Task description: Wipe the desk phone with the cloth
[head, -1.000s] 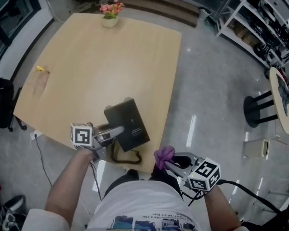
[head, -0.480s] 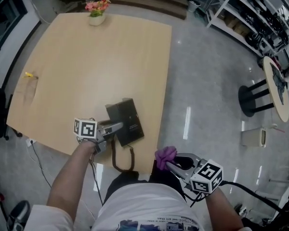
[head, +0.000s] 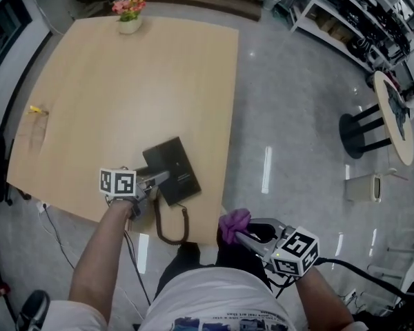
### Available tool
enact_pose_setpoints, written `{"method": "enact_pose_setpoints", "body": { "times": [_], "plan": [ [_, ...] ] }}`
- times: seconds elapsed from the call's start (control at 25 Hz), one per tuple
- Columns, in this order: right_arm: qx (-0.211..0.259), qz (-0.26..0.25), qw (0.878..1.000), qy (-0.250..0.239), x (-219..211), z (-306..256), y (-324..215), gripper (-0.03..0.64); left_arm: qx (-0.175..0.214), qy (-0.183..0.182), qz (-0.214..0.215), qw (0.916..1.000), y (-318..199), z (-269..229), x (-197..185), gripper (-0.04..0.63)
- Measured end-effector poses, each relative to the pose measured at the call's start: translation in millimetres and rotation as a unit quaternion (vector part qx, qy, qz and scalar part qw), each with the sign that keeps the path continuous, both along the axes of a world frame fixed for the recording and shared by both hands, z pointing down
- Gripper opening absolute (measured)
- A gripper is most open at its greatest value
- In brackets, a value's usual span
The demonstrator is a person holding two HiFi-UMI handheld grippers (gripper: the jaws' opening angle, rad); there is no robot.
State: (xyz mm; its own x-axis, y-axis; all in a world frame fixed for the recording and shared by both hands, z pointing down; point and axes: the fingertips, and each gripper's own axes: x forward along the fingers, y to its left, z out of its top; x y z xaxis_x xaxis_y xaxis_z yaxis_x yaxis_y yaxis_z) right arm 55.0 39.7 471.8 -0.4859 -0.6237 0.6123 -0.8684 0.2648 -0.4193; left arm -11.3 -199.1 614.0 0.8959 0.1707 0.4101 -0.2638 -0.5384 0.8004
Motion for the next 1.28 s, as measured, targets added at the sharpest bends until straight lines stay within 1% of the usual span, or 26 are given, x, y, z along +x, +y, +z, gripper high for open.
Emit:
{"method": "enact_pose_setpoints", "body": {
  "times": [0.12,0.2,0.32,0.4,0.44,0.52,0.6,0.68,0.72,0.76,0.8,0.88,0.96,1.04,1.12,1.2,1.28],
  "plan": [
    [0.008,-0.003,1.000,0.007,4.8,2.2,-1.8,0.087,0.039,-0.023,-0.032,0.9985,-5.8,3.7,-13.2,0.324],
    [0.019,-0.015,1.000,0.017,8.6,4.0,-4.5,0.089,0.065,-0.036,-0.061,0.9954,-7.7,4.8,-27.6,0.341],
    [0.041,-0.044,0.998,0.031,11.6,4.0,-10.3,0.088,0.104,-0.060,-0.122,0.9853,-2.9,2.5,-68.3,0.342],
    [0.060,-0.063,0.996,0.034,12.7,0.9,-12.3,0.089,0.117,-0.060,-0.156,0.9790,18.1,-11.7,-91.7,0.339],
    [0.071,-0.074,0.994,0.038,13.9,-0.9,-11.7,0.089,0.127,-0.060,-0.164,0.9765,34.6,-20.7,-99.6,0.328],
    [0.092,-0.097,0.990,0.052,17.3,-3.5,-6.7,0.088,0.154,-0.066,-0.166,0.9717,75.0,-39.6,-108.2,0.311],
    [0.110,-0.122,0.984,0.067,20.6,-4.5,5.1,0.088,0.187,-0.072,-0.162,0.9661,121.9,-59.1,-106.9,0.290],
    [0.119,-0.145,0.980,0.070,24.7,-3.5,25.2,0.089,0.212,-0.077,-0.161,0.9609,173.7,-74.6,-96.5,0.197],
    [0.123,-0.155,0.978,0.071,27.8,-2.1,36.4,0.089,0.219,-0.079,-0.163,0.9589,197.8,-80.3,-88.6,0.153],
    [0.128,-0.164,0.975,0.073,30.9,-0.2,46.9,0.089,0.223,-0.080,-0.167,0.9571,219.3,-84.9,-80.1,0.092],
    [0.133,-0.173,0.973,0.073,32.7,1.8,56.7,0.089,0.225,-0.083,-0.173,0.9553,238.4,-88.9,-72.4,0.050],
    [0.141,-0.197,0.968,0.069,30.7,4.3,77.6,0.089,0.230,-0.094,-0.185,0.9509,274.9,-95.3,-61.7,0.003],
    [0.146,-0.223,0.962,0.066,25.7,4.4,99.9,0.089,0.230,-0.108,-0.188,0.9486,311.8,-100.9,-53.5,0.003],
    [0.148,-0.238,0.958,0.055,20.0,1.2,121.5,0.088,0.227,-0.116,-0.178,0.9506,346.8,-108.2,-45.7,0.003],
    [0.153,-0.245,0.956,0.048,14.8,-2.6,141.6,0.089,0.230,-0.121,-0.157,0.9528,375.5,-114.9,-40.6,0.003],
    [0.161,-0.246,0.954,0.053,12.7,-3.9,156.5,0.089,0.234,-0.119,-0.139,0.9548,392.7,-119.6,-34.5,0.003],
    [0.166,-0.243,0.954,0.054,12.2,-6.1,169.5,0.089,0.237,-0.110,-0.129,0.9566,403.6,-125.4,-26.2,0.003]
  ]
}}
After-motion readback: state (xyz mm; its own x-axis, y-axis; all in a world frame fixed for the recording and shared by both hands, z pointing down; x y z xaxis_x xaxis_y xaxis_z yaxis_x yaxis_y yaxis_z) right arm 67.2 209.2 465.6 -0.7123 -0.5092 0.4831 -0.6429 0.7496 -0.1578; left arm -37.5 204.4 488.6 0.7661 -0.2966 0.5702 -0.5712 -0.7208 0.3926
